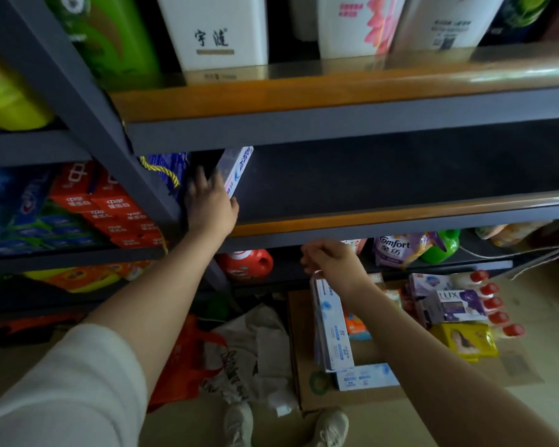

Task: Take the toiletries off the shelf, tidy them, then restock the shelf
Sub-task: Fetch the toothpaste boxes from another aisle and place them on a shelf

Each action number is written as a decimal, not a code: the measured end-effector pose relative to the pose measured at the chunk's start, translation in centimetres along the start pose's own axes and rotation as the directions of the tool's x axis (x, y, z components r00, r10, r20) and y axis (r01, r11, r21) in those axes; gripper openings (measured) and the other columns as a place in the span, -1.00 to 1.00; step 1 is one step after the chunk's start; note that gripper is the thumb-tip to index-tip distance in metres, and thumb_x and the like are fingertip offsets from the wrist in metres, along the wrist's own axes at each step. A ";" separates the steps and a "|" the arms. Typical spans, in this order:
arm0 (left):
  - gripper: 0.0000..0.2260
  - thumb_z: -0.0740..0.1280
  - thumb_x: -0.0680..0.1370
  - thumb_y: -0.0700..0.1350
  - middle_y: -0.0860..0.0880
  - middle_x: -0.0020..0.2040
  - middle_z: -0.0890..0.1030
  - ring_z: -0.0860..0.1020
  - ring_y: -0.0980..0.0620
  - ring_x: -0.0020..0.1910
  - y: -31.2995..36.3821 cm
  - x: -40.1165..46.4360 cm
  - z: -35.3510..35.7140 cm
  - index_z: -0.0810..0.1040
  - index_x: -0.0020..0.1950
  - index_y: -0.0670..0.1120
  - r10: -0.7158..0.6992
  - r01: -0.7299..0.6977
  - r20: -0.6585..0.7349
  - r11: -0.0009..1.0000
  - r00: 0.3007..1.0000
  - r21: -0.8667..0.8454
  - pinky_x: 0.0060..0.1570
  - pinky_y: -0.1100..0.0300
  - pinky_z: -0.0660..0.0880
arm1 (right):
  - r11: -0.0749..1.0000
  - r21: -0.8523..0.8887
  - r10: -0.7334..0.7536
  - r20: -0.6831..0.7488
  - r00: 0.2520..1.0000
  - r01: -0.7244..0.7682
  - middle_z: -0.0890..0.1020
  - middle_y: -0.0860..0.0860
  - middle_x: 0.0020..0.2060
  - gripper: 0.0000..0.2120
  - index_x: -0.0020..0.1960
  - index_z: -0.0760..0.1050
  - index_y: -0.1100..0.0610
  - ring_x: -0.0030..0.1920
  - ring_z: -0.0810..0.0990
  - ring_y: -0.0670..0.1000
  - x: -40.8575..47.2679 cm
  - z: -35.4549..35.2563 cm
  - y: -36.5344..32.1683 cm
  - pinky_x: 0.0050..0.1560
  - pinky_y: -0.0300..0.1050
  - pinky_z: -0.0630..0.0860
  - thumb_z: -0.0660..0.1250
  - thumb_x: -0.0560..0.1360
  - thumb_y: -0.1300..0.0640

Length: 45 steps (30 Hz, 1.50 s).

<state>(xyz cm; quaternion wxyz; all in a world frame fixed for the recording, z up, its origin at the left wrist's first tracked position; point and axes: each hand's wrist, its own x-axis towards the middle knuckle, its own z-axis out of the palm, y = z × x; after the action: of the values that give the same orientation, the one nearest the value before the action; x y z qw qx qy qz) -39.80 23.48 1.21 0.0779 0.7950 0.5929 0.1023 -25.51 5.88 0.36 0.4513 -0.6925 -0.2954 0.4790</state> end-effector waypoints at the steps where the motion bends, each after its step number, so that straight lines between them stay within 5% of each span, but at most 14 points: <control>1: -0.41 0.29 0.53 -0.08 -0.25 0.43 0.22 0.24 -0.26 0.37 0.0 0.6 0.3 0.11 0.47 -0.18 -0.107 0.109 0.057 0.993 0.993 -0.043 0.23 -0.13 0.34 | 1.000 0.004 -0.014 0.003 1.000 0.014 0.61 0.00 -0.24 -0.85 -0.01 0.53 0.13 -0.25 0.56 -0.06 0.5 0.2 -0.5 -0.17 -0.18 0.50 0.18 0.58 0.18; 3: -0.43 0.31 0.53 -0.08 -0.27 0.34 0.36 0.38 -0.26 0.28 0.0 1.4 1.1 0.15 0.43 -0.22 -0.219 0.232 0.127 0.967 0.968 -0.101 0.09 -0.08 0.42 | 0.999 -0.004 -0.038 0.002 0.999 0.038 0.61 0.01 -0.22 -0.85 -0.06 0.53 0.10 -0.25 0.57 -0.06 1.5 0.5 -1.4 -0.18 -0.17 0.49 0.18 0.58 0.16; 8: -0.59 0.31 0.52 -0.01 -0.27 0.15 0.54 0.53 -0.25 0.10 0.8 0.5 1.1 0.38 0.22 -0.26 -0.122 0.146 0.129 0.970 0.984 -0.196 -0.10 0.04 0.46 | 1.000 -0.012 -0.025 0.004 1.000 0.025 0.60 -0.02 -0.25 -0.81 -0.12 0.51 0.10 -0.31 0.57 -0.12 2.5 0.9 -2.1 -0.31 -0.30 0.49 0.16 0.59 0.17; 14: -0.65 0.43 0.43 -0.03 -0.14 0.01 0.59 0.56 -0.15 -0.04 1.6 -5.9 -2.6 0.49 0.13 -0.15 0.264 -0.257 -0.030 0.896 0.964 -0.362 -0.16 0.10 0.47 | 0.962 0.269 0.086 -0.104 0.991 -0.055 0.60 0.06 -0.10 -0.85 0.04 0.49 0.10 -0.11 0.58 0.06 1.7 -0.9 -2.9 -0.02 0.00 0.56 0.22 0.57 0.06; 18: -0.65 0.50 0.38 -0.09 -0.06 -0.04 0.60 0.55 0.01 -0.08 1.5 -9.8 -4.3 0.49 0.07 -0.17 0.367 -0.380 -0.116 0.822 0.923 -0.424 -0.23 0.29 0.36 | 0.828 0.549 0.229 -0.148 0.962 -0.113 0.61 0.13 -0.05 -0.63 0.21 0.42 0.15 -0.06 0.61 0.06 0.5 -2.0 -3.0 0.04 -0.01 0.54 0.25 0.53 -0.07; 20: -0.63 0.53 0.35 -0.09 -0.06 -0.06 0.61 0.56 0.05 -0.10 1.0 -11.2 -5.1 0.50 0.04 -0.18 0.358 -0.375 -0.128 0.805 0.925 -0.460 -0.24 0.21 0.45 | 0.758 0.638 0.280 -0.129 0.951 -0.136 0.60 0.12 -0.03 -0.67 0.21 0.41 0.17 0.01 0.62 0.08 -0.3 -1.8 -2.4 0.08 -0.02 0.54 0.25 0.55 -0.01; 27: -0.60 0.56 0.30 -0.05 0.07 -0.12 0.54 0.47 0.24 -0.13 -1.1 -14.2 -6.1 0.48 -0.01 -0.16 0.421 -0.413 -0.122 0.723 0.899 -0.554 -0.21 0.47 0.37 | 0.518 0.826 0.356 0.028 0.934 -0.223 0.63 0.14 -0.09 -0.73 0.06 0.46 0.22 -0.01 0.62 0.09 -3.1 -0.4 -1.3 -0.05 -0.05 0.59 0.34 0.50 0.04; 31: -0.71 0.53 0.34 -0.05 0.19 -0.21 0.52 0.49 0.37 -0.21 -2.6 -14.3 -6.3 0.43 -0.12 0.04 0.309 -0.236 -0.026 0.664 0.951 -0.709 -0.28 0.51 0.37 | 0.562 0.802 0.274 0.052 0.960 -0.204 0.66 0.02 -0.12 -0.67 0.14 0.50 0.11 -0.09 0.63 -0.03 -4.8 0.8 -1.2 -0.15 -0.16 0.56 0.28 0.51 -0.10; 36: -0.82 0.47 0.40 -0.08 0.10 -0.13 0.58 0.56 0.26 -0.18 -2.9 -14.6 -6.0 0.49 -0.12 0.07 0.197 0.132 0.223 0.394 0.955 -0.910 -0.27 0.44 0.44 | 0.629 0.763 0.219 0.011 0.976 -0.149 0.60 -0.02 -0.34 -0.75 -0.05 0.52 0.11 -0.34 0.58 -0.07 -6.3 2.5 -2.0 -0.25 -0.20 0.47 0.30 0.48 -0.07; 40: -0.81 0.45 0.41 0.00 0.16 -0.08 0.55 0.51 0.40 -0.17 -3.9 -14.5 -5.9 0.47 -0.08 0.15 0.314 0.010 0.233 0.578 0.920 -0.816 -0.25 0.51 0.39 | 0.688 0.721 0.243 -0.118 0.963 -0.085 0.50 0.02 -0.40 -0.72 0.01 0.50 0.20 -0.42 0.48 -0.05 -7.2 2.9 -2.5 -0.37 -0.24 0.48 0.38 0.45 0.01; 43: -0.66 0.49 0.34 0.10 0.16 -0.04 0.55 0.51 0.32 -0.10 -4.7 -14.3 -6.1 0.46 0.01 0.09 0.429 -0.116 0.261 0.676 0.865 -0.728 -0.22 0.43 0.41 | 0.782 0.620 0.219 -0.186 0.958 -0.058 0.60 0.04 -0.39 -0.68 0.04 0.52 0.24 -0.44 0.54 -0.07 -8.2 3.6 -3.0 -0.38 -0.25 0.52 0.40 0.44 0.01; 45: -0.59 0.52 0.32 0.07 0.25 -0.08 0.50 0.46 0.45 -0.12 -4.9 -14.2 -6.2 0.43 0.07 0.08 0.518 -0.259 0.210 0.690 0.829 -0.676 -0.24 0.52 0.39 | 0.859 0.510 0.185 -0.238 0.953 -0.040 0.65 0.02 -0.35 -0.70 0.02 0.53 0.21 -0.43 0.58 -0.08 -8.9 4.5 -3.4 -0.37 -0.24 0.54 0.39 0.45 0.00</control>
<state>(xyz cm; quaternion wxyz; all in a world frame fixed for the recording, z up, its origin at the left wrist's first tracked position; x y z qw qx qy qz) -49.83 11.24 5.05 0.4260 0.8365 0.3113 0.1479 -32.86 1.35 6.35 0.6230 -0.6285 -0.0533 0.4626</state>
